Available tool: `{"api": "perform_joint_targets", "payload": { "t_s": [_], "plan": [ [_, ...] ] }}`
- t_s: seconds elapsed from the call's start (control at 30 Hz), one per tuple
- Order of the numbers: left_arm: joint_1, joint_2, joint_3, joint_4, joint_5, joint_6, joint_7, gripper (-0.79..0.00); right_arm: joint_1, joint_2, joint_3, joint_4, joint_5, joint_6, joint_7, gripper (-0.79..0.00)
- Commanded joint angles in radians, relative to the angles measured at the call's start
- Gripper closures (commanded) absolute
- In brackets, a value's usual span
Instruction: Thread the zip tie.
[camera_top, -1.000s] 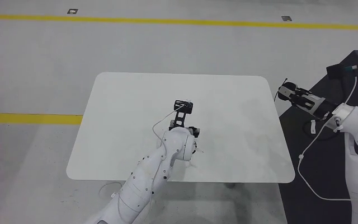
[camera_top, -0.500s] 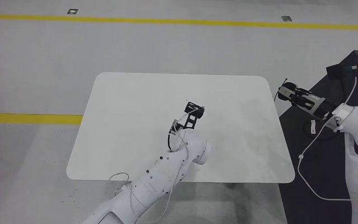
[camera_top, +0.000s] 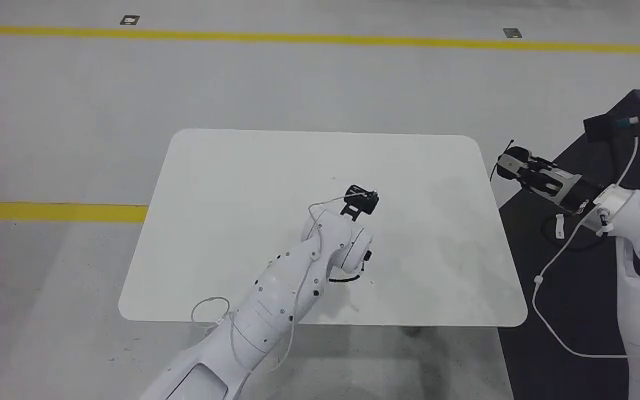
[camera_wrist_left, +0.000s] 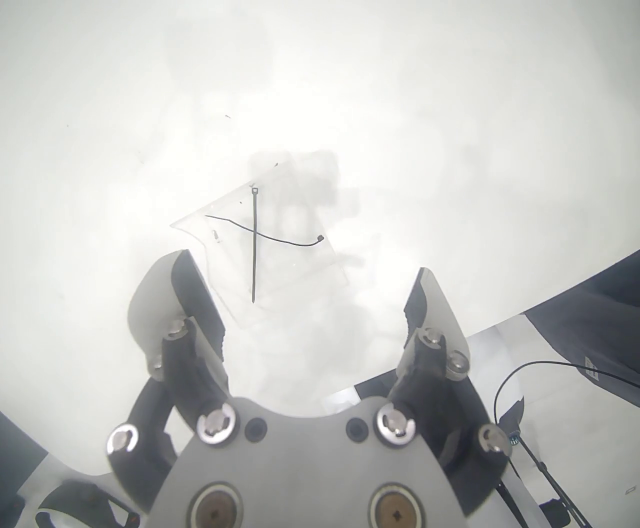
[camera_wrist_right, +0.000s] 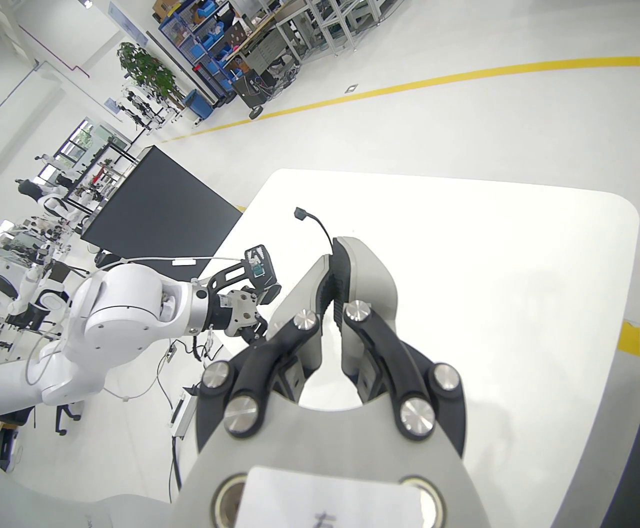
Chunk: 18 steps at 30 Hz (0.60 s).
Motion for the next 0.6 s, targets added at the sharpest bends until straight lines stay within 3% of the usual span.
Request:
{"api": "perform_joint_targets", "payload": {
  "t_s": [0.0, 0.03, 0.07, 0.1, 0.2, 0.4, 0.57],
  "plan": [
    [0.015, 0.001, -0.023, 0.008, -0.065, -0.038, 0.024, -0.785, 0.000, 0.000, 0.000, 0.000, 0.000, 0.000, 0.000, 0.000],
    [0.010, 0.002, -0.034, 0.017, -0.068, -0.046, 0.027, -0.683, 0.000, 0.000, 0.000, 0.000, 0.000, 0.000, 0.000, 0.000],
    [0.007, 0.002, -0.038, 0.024, -0.065, -0.049, 0.031, -0.446, 0.000, 0.000, 0.000, 0.000, 0.000, 0.000, 0.000, 0.000],
    [0.004, 0.002, -0.038, 0.031, -0.064, -0.053, 0.028, -0.363, 0.000, 0.000, 0.000, 0.000, 0.000, 0.000, 0.000, 0.000],
    [-0.004, -0.001, -0.050, 0.051, -0.069, -0.043, 0.042, -0.265, 0.000, 0.000, 0.000, 0.000, 0.000, 0.000, 0.000, 0.000],
    [-0.019, -0.002, -0.068, 0.088, -0.076, -0.048, 0.051, -0.252, 0.000, 0.000, 0.000, 0.000, 0.000, 0.000, 0.000, 0.000],
    [-0.047, -0.014, -0.041, 0.177, -0.010, 0.018, 0.043, -0.246, 0.000, 0.000, 0.000, 0.000, 0.000, 0.000, 0.000, 0.000]
  ]
}}
